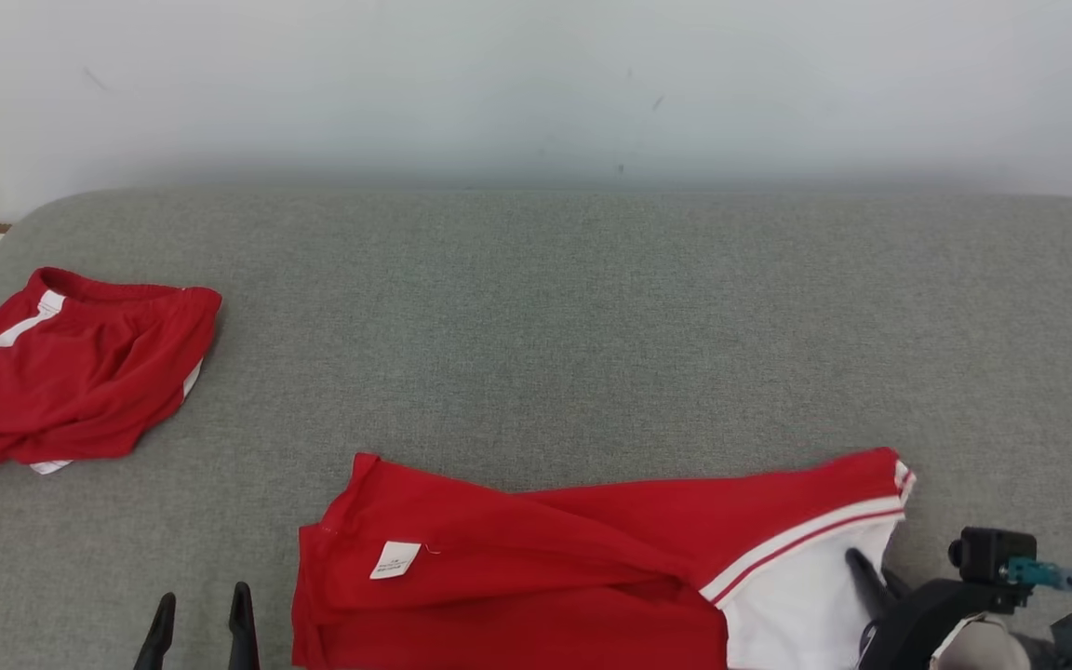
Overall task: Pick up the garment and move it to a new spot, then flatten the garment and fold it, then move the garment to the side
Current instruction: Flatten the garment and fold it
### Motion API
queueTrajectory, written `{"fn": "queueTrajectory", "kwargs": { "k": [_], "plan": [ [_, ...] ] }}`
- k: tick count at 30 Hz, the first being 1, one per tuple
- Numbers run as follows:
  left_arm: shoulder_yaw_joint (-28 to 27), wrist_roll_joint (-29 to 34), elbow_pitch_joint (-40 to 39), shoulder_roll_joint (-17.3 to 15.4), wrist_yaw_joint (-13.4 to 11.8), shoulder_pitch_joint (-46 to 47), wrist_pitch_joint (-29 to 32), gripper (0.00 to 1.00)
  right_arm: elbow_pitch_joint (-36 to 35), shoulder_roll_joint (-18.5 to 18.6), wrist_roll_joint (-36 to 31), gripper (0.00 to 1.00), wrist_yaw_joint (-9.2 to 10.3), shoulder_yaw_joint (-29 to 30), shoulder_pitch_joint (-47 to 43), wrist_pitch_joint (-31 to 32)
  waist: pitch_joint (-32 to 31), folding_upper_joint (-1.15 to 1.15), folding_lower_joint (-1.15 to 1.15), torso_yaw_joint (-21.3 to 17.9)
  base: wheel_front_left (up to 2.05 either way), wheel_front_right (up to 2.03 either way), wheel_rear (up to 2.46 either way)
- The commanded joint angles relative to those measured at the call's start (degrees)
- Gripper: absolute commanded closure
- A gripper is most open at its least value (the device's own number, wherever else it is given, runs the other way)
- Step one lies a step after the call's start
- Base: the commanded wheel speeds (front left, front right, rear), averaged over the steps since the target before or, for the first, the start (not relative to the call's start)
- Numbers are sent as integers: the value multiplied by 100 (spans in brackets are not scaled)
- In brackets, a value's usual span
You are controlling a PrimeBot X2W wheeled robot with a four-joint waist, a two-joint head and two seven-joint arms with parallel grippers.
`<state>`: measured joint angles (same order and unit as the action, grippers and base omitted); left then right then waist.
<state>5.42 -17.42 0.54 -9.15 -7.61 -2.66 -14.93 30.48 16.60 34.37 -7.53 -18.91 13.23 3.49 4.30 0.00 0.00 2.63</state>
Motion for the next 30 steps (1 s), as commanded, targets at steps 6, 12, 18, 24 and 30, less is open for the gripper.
{"fn": "queueTrajectory", "kwargs": {
  "k": [6,12,18,24,30],
  "plan": [
    [-80,86,18,55,44,-73,-32,0,40,566,-40,100,8,306,332,-112,-45,0,0,-134,0,0,0],
    [-113,127,35,124,83,-100,-32,0,-105,1004,-37,100,7,583,545,-45,-84,0,0,-290,0,0,0],
    [-153,138,64,178,135,-133,-32,0,-635,1014,444,100,7,429,562,285,-139,0,0,-455,0,0,0],
    [-169,150,103,206,186,-97,-32,0,-1390,863,1172,100,6,165,402,700,-151,0,0,-511,0,0,0],
    [-206,175,151,225,255,-71,-32,0,-2196,758,1784,100,6,-126,241,1065,-154,0,0,-495,0,0,0]
  ]
}}
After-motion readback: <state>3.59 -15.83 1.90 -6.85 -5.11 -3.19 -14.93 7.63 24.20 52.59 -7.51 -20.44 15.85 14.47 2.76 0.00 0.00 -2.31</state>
